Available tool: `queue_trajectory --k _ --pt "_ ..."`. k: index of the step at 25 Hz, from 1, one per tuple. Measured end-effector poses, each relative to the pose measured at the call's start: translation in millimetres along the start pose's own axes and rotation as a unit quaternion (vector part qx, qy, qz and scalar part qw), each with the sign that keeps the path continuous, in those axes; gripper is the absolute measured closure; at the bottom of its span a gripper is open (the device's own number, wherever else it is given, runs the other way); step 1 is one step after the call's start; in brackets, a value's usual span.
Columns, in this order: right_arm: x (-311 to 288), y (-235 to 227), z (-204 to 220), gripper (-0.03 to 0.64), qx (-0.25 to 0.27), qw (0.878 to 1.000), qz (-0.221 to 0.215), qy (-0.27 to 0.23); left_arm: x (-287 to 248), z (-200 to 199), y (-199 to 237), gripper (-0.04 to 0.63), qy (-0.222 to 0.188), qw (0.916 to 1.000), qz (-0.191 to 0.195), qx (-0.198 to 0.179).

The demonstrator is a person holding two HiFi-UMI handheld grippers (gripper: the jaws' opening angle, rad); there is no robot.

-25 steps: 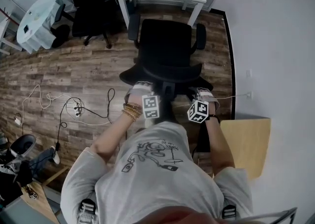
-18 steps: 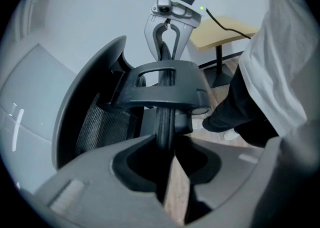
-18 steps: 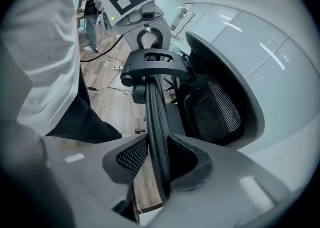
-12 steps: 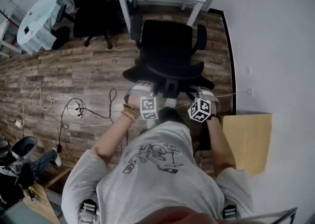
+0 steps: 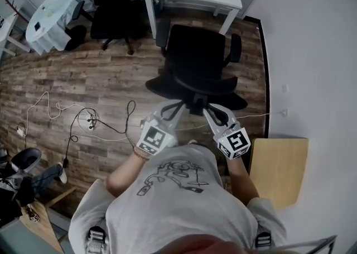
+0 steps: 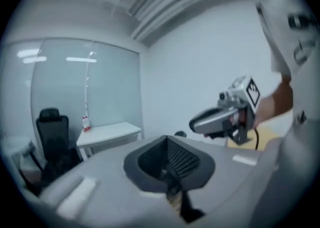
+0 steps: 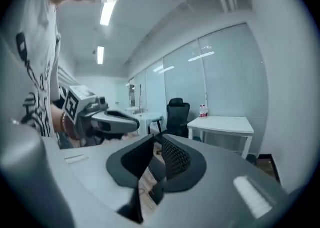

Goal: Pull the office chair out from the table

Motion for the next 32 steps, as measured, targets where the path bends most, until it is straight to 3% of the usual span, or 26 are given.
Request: queue_trajectory --k 2,3,7,14,32 --pt "5.3 4.4 -20.8 0.569 -0.028 0.998 -0.005 -0.048 8.3 -18.5 5.7 0.594 -0.050 0.9950 0.001 0.086" --pt "8.2 6.0 -29.5 0.578 -0.038 0.997 -0.007 -0.067 10.5 -26.4 6.7 0.594 -0.068 0.9917 0.001 0.109" --pt "20.7 17.4 -56.9 0.589 -0.042 0.994 -0.009 -0.096 16.6 -49.8 -2.3 0.594 -0.102 0.9840 0.013 0.145" --pt "45.0 32.0 -78.6 0.609 -0.007 0.997 0.002 -0.083 9.6 -76.1 -31.3 0.594 -0.111 0.9823 0.025 0.149" --pt "76.0 18.3 -84.9 0.609 0.002 0.996 0.002 -0.085 -4.4 -97.9 -59.5 0.594 -0.114 0.9823 0.016 0.148"
Point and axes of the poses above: the fingertips, and each gripper's own axes: x backward along the fingers, y to its left, z out of its underside, the point moved 8 cm from there along x, backward along the fingers, and after that the axes turned 2 degrees about -z, right-handed, at the moved point
